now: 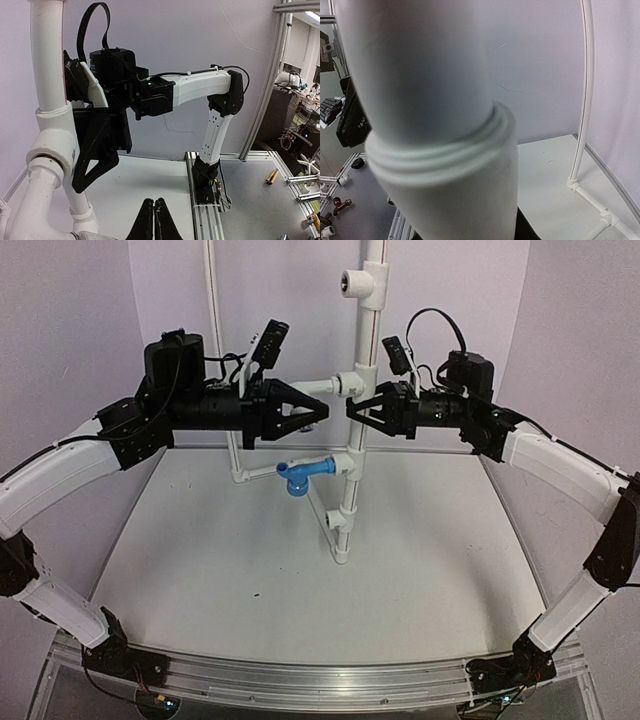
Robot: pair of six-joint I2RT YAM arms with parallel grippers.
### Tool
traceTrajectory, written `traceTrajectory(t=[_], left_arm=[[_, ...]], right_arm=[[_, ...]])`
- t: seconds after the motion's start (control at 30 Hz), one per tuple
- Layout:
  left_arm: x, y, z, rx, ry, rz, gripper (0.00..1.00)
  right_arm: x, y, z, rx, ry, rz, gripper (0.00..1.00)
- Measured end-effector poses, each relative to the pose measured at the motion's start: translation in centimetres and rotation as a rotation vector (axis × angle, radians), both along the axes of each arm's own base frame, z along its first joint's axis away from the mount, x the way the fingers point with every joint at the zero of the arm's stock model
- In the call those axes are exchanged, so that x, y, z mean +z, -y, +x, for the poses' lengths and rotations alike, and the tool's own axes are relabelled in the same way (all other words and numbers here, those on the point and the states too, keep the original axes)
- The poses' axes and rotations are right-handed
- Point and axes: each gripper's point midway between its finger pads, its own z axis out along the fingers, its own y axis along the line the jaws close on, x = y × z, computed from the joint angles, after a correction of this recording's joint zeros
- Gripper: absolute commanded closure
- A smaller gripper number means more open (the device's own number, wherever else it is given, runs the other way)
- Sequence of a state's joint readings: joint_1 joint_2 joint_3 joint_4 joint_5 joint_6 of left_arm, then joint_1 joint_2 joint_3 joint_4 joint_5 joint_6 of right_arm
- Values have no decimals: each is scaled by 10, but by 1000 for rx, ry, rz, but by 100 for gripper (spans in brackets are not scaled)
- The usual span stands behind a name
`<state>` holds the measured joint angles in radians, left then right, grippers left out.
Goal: Install the water faucets
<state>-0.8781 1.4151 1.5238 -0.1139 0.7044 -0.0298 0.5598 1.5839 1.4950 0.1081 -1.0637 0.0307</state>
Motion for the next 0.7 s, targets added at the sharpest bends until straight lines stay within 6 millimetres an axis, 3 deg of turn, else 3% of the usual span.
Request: traceTrajectory(t=[0.27, 0.5, 0.7], left_arm=[[-9, 1, 20, 105, -52, 0, 99], [-66, 6, 34, 163, -126, 72, 99], [-58, -4, 42, 211, -110, 21, 98]], right_arm=[[0, 0, 0, 0, 0, 0, 100], [0, 0, 1, -3, 0, 0, 100], [0, 1, 2, -7, 1, 0, 100]])
